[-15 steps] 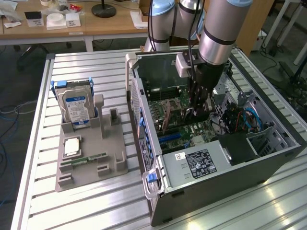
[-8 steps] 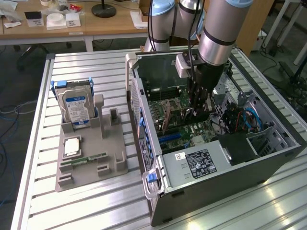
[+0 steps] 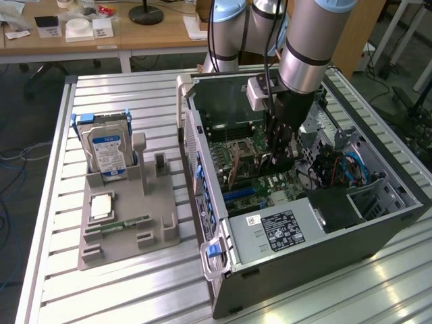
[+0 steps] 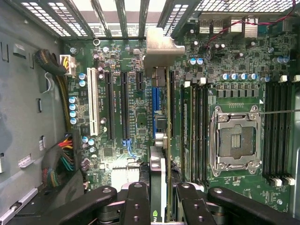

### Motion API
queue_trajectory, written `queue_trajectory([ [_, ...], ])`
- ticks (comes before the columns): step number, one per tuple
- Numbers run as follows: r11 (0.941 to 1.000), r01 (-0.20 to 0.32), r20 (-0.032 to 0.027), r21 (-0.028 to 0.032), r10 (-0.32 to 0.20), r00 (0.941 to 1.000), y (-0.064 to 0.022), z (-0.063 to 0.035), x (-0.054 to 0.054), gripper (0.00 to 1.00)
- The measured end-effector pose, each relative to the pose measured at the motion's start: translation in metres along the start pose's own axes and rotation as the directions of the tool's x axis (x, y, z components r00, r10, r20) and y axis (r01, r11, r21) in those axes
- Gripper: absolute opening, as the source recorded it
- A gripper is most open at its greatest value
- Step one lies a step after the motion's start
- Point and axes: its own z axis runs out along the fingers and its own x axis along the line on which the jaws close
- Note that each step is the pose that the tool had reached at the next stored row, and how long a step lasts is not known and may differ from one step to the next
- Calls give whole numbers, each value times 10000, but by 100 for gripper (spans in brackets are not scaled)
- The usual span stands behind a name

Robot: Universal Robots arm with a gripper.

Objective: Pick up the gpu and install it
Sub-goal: 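Insert the gpu into the slot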

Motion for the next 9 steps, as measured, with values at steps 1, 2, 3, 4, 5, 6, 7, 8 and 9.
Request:
queue_trajectory([
  [1,10000,1,0,0,-1,10000,0,0,0,27],
  [2,10000,1,0,0,-1,10000,0,0,0,27],
  [3,10000,0,1,0,0,10000,0,0,0,27],
  [4,10000,1,0,0,-1,10000,0,0,0,27],
  [5,10000,1,0,0,-1,10000,0,0,0,27],
  [6,10000,1,0,0,-1,10000,0,0,0,27],
  [7,10000,1,0,0,-1,10000,0,0,0,27],
  [8,10000,1,0,0,-1,10000,0,0,0,27],
  [9,10000,1,-2,0,-1,10000,0,0,0,27],
])
